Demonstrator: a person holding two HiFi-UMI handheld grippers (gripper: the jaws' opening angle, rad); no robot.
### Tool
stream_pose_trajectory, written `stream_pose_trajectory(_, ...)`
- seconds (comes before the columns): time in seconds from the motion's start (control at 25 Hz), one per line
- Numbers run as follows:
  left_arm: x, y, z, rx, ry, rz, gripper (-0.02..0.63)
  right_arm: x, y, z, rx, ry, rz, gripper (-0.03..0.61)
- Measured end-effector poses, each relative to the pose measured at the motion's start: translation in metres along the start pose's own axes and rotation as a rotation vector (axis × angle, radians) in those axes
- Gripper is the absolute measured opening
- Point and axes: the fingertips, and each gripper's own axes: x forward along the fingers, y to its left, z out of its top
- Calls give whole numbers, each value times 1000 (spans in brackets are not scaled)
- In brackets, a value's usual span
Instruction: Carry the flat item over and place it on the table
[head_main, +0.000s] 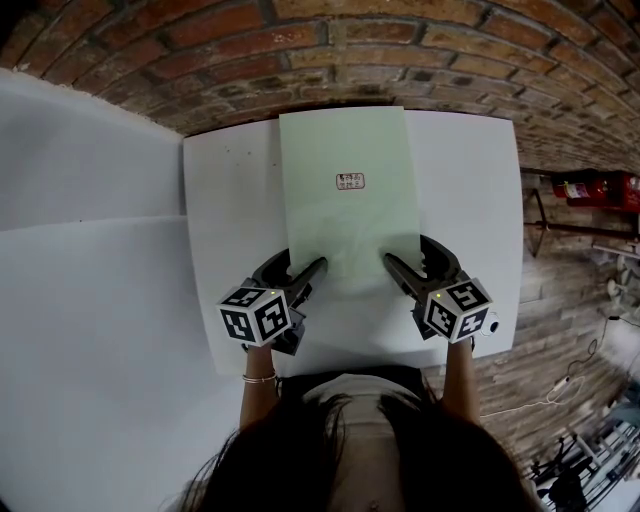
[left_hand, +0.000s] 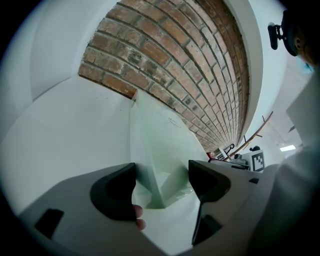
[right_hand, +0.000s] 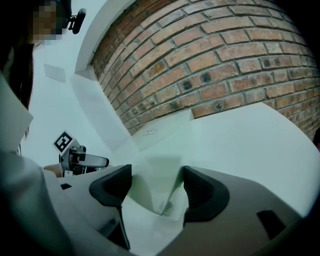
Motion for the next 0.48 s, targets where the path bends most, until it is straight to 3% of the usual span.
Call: stream_pose_trajectory(0.48,5,5,-6,11,30,0,341,5,-4,-9,-3,39,-3,347)
